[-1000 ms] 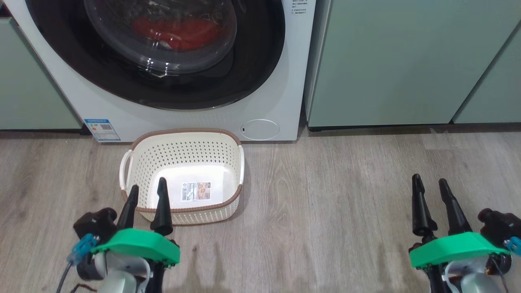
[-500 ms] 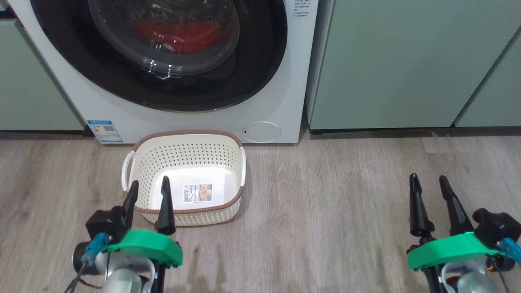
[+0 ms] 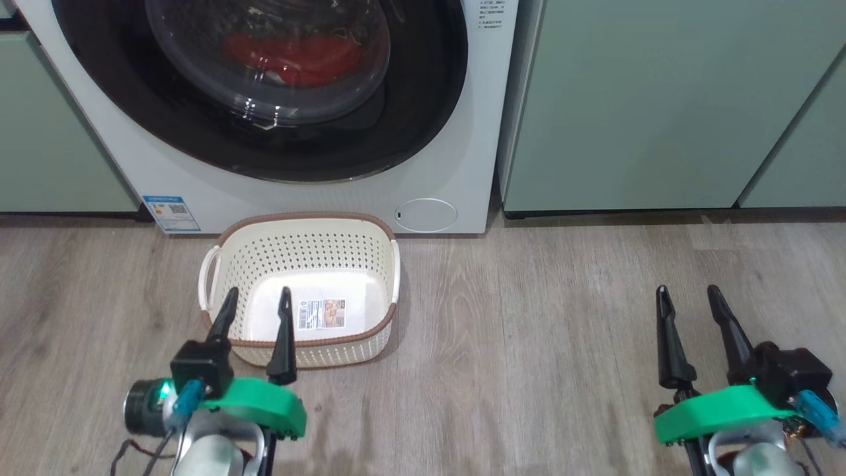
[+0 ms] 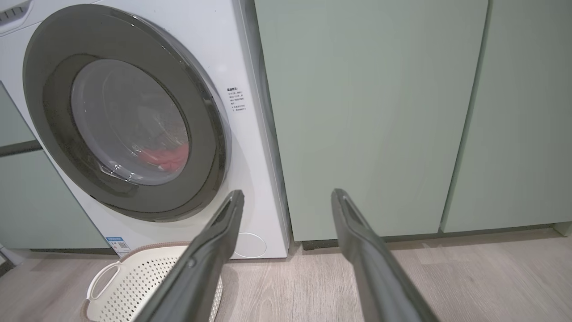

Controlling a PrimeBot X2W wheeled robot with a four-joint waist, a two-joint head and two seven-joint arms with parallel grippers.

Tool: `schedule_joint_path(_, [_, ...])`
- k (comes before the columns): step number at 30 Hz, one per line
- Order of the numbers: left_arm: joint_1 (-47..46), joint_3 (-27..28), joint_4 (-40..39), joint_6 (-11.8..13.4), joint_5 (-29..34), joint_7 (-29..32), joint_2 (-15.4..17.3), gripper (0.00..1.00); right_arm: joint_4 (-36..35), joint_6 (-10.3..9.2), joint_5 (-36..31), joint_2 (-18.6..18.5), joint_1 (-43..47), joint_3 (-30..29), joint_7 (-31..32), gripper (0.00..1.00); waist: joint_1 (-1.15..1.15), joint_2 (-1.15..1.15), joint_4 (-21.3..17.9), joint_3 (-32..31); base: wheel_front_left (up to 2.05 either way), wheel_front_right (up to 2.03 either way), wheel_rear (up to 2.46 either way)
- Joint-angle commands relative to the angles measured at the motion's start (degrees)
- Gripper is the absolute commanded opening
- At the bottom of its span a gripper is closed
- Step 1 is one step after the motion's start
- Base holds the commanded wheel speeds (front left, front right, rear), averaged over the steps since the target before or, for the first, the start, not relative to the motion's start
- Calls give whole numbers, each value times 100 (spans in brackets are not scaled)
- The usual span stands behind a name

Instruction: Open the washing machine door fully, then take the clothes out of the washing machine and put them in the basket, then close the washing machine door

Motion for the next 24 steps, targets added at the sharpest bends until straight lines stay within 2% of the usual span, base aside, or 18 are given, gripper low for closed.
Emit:
schedule_joint_path(1, [-300,124,-145,5,171,-89,31,100,-169,-4,-160,-76,-251,165,-111,100,0,0,1,7,0,0,0])
schedule_joint_path(6, [-315,96,-101,37,312,-157,33,100,-163,-4,-284,-78,-261,162,-179,100,0,0,11,24,0,0,0])
schedule_joint_path(17, [-305,176,8,-29,86,-158,32,100,-74,-4,-91,-78,-266,95,-180,100,0,0,58,52,0,0,0])
schedule_joint_path(23, [-320,156,29,-72,-14,-158,32,100,-14,-4,329,-78,-321,48,-180,100,0,0,105,106,0,0,0])
schedule_joint_path(24, [-330,151,29,-82,-25,-158,32,100,14,-4,475,-78,-348,24,-180,94,0,0,119,128,0,0,0])
